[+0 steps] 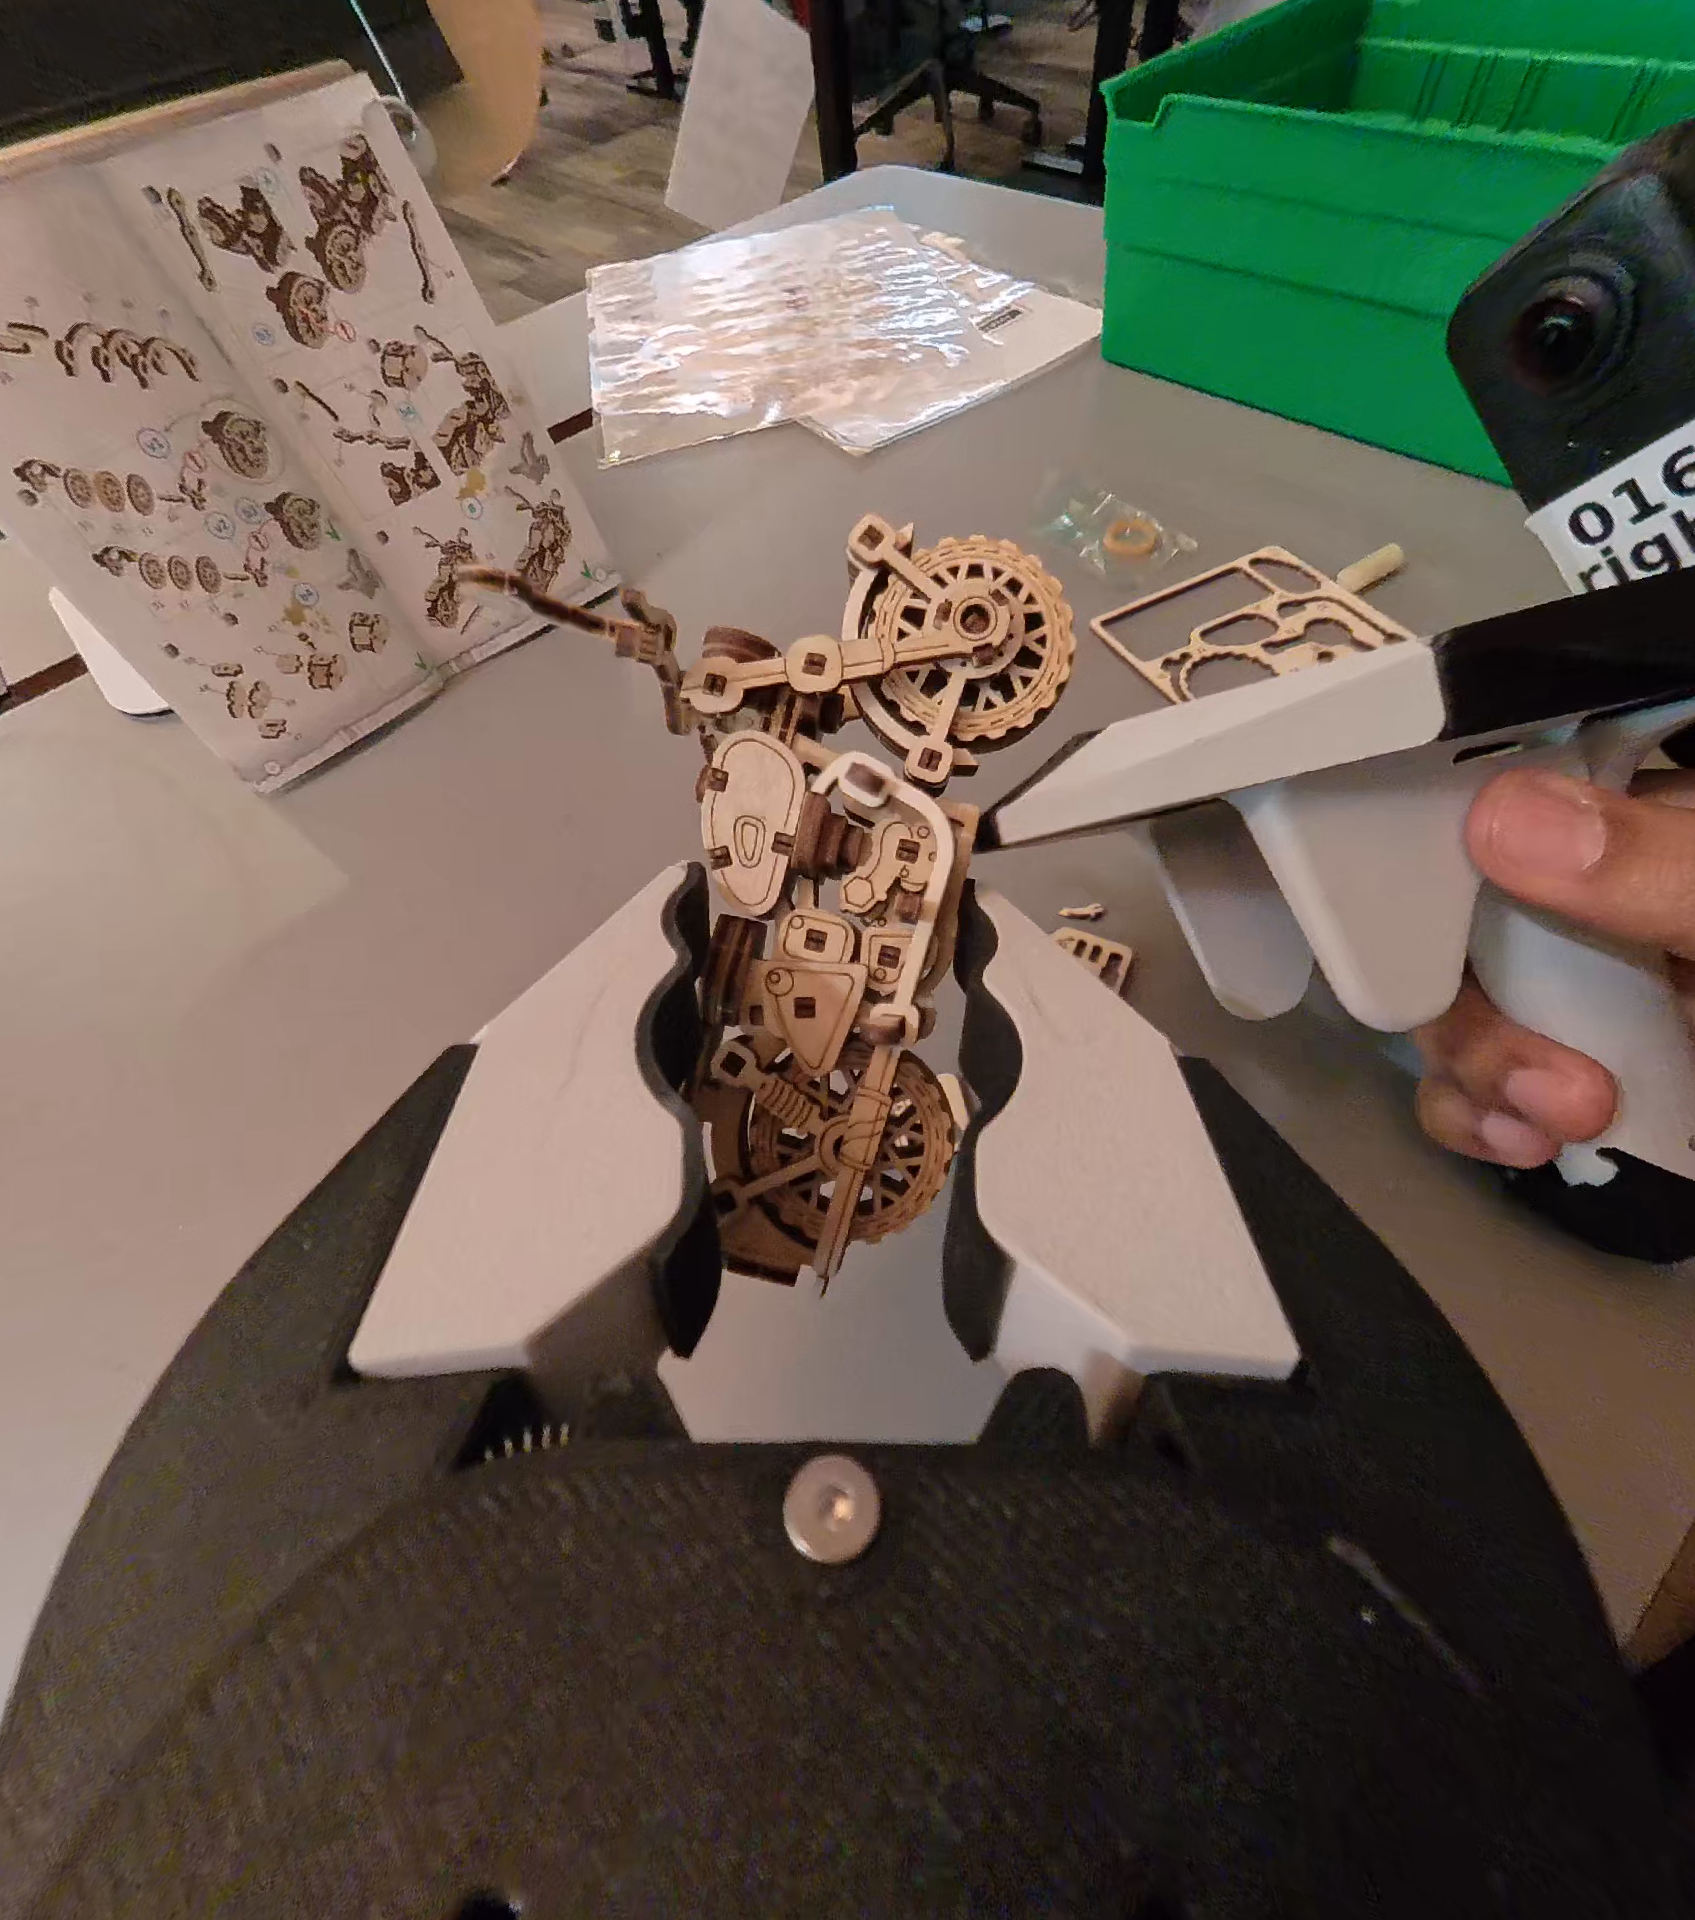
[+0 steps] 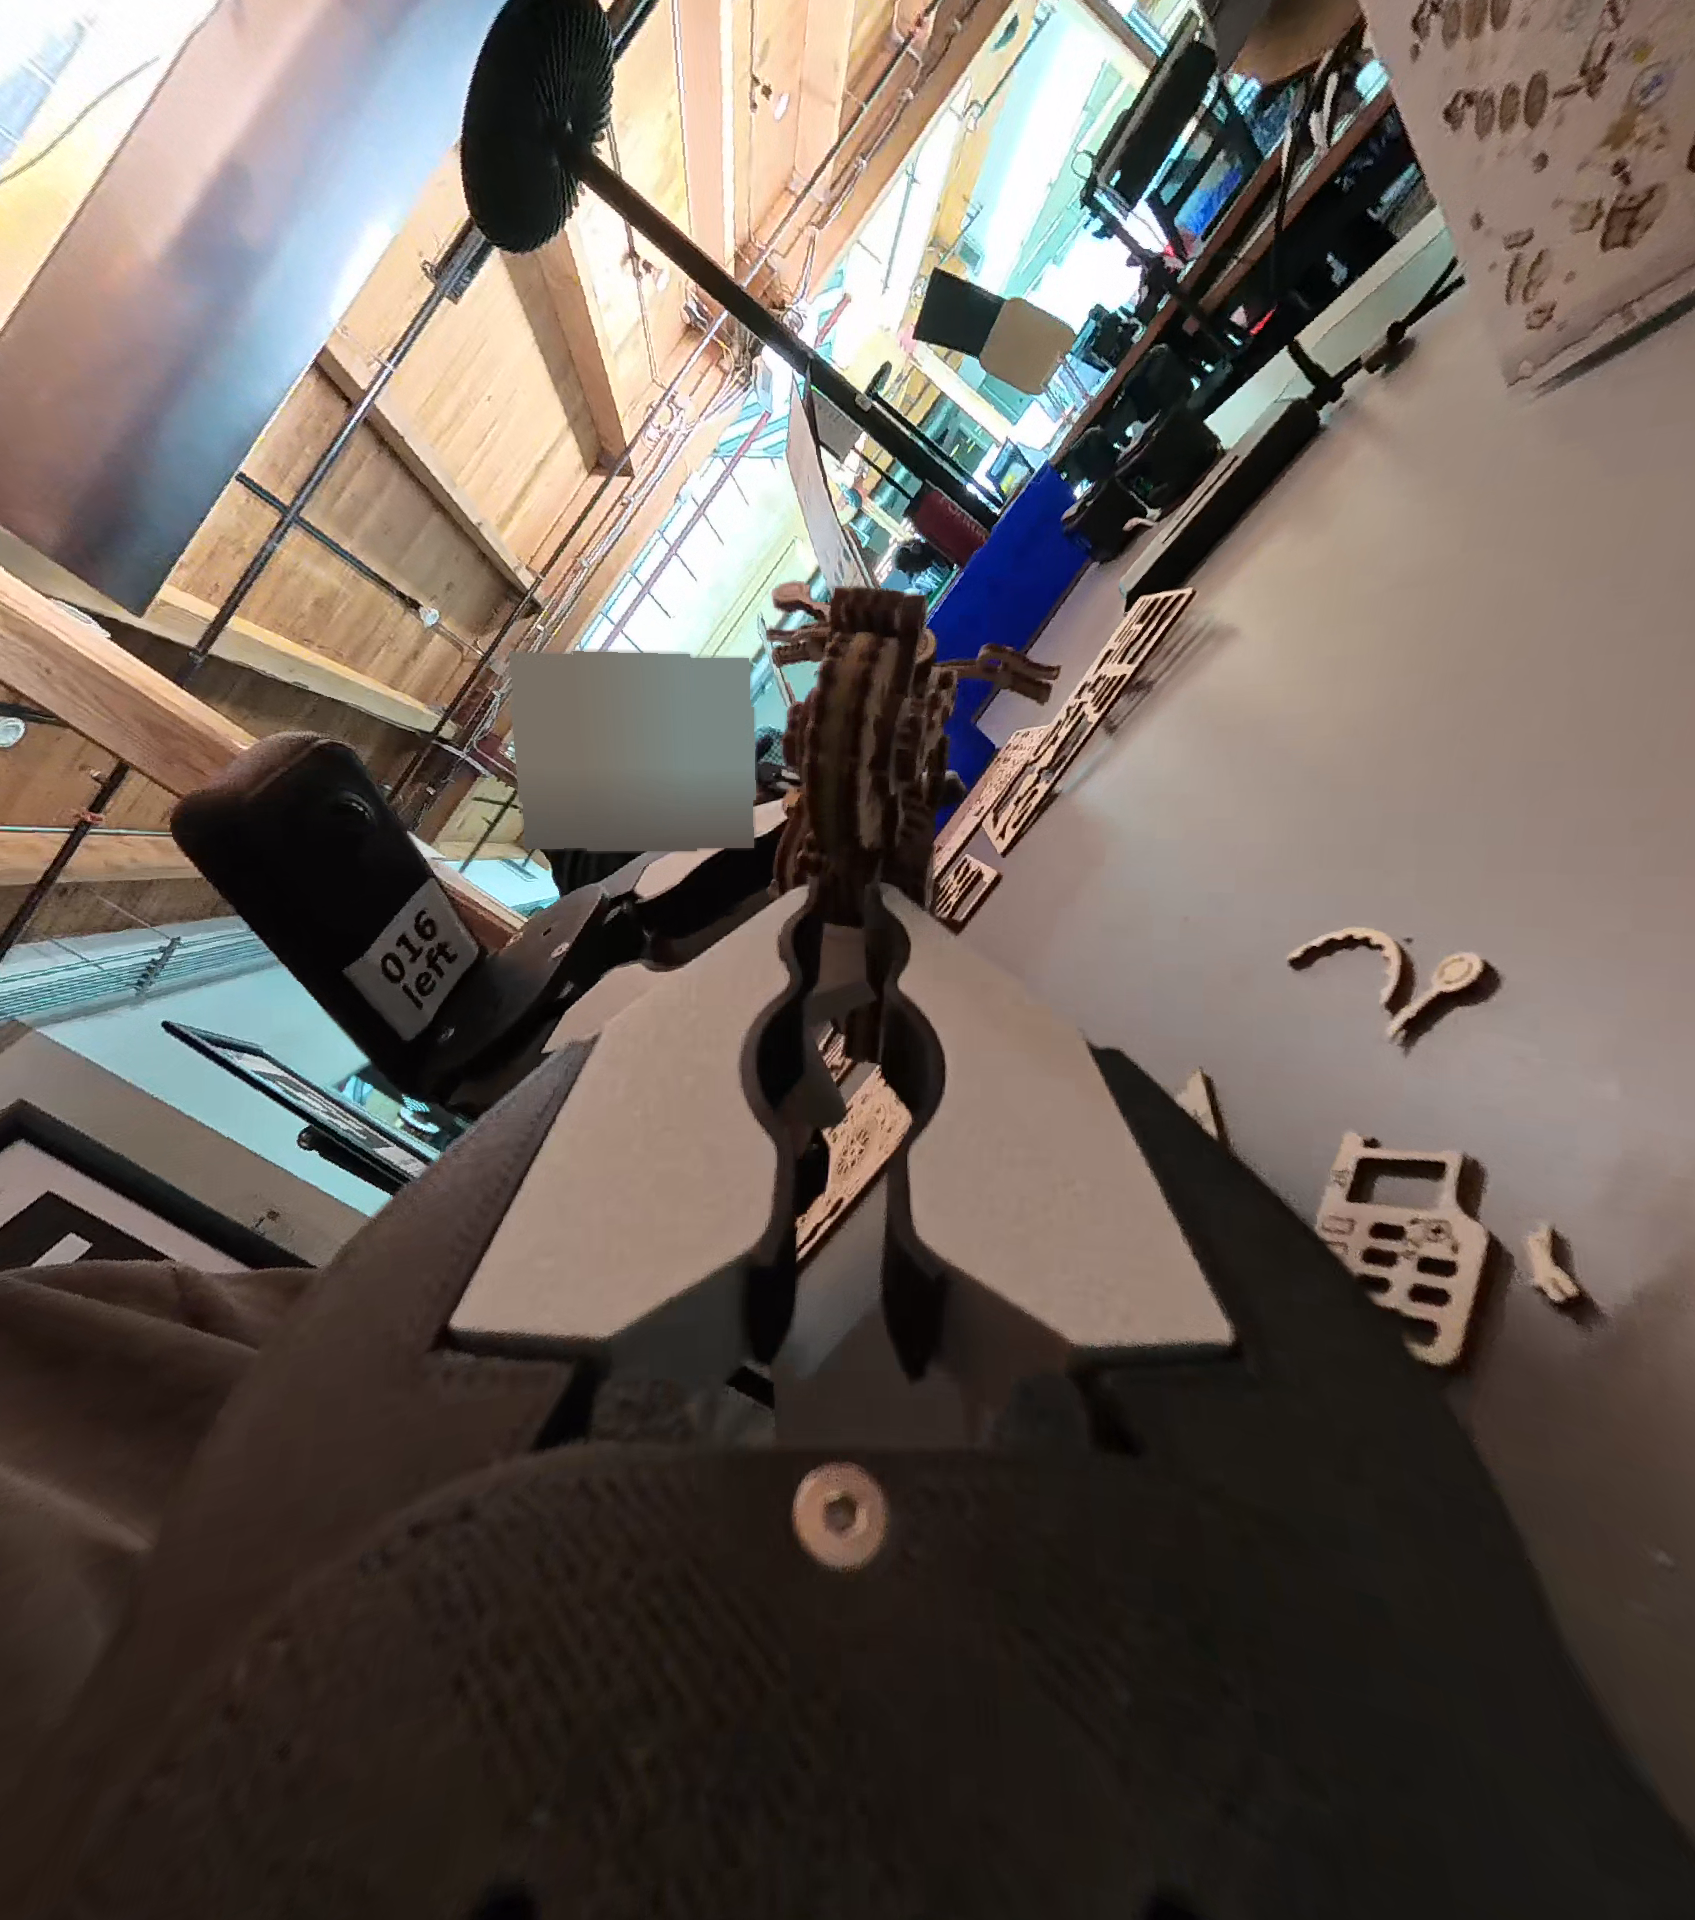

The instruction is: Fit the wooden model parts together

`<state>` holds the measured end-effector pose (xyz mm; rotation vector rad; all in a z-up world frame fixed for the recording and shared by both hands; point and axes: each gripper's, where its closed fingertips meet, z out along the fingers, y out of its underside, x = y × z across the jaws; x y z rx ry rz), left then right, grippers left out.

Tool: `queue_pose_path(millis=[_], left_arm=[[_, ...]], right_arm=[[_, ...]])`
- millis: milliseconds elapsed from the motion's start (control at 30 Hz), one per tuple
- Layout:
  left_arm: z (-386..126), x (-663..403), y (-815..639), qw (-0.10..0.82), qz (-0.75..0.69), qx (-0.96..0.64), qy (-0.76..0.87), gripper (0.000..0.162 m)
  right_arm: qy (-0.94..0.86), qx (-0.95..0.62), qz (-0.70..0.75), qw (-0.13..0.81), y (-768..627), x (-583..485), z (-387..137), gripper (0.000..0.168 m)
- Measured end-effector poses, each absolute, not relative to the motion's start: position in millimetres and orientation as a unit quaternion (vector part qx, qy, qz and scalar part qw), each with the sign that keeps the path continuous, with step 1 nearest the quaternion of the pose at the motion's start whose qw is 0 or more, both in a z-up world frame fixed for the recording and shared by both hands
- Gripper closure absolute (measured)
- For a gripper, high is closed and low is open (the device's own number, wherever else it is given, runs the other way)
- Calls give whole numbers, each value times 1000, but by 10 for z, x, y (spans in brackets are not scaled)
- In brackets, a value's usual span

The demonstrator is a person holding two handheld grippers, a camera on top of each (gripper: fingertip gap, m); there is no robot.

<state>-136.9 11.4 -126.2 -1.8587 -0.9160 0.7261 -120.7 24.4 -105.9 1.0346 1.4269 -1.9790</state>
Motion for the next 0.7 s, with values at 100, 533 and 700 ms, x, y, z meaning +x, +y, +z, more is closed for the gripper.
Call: queue_pose_path(millis=[100, 533, 700], left_arm=[[-1273, -1371, 115, 455, 294, -753, -372, 117], [-1273, -1379, 109, 452, 318, -748, -368, 117], [-1253, -1382, 111, 453, 335, -743, -360, 117]], right_arm=[[517, 382, -726, 242, 248, -1214, -1073, 163], [531, 409, -717, 192, 247, -1265, -1144, 150], [530, 405, -722, 181, 252, -1263, -1122, 149]])
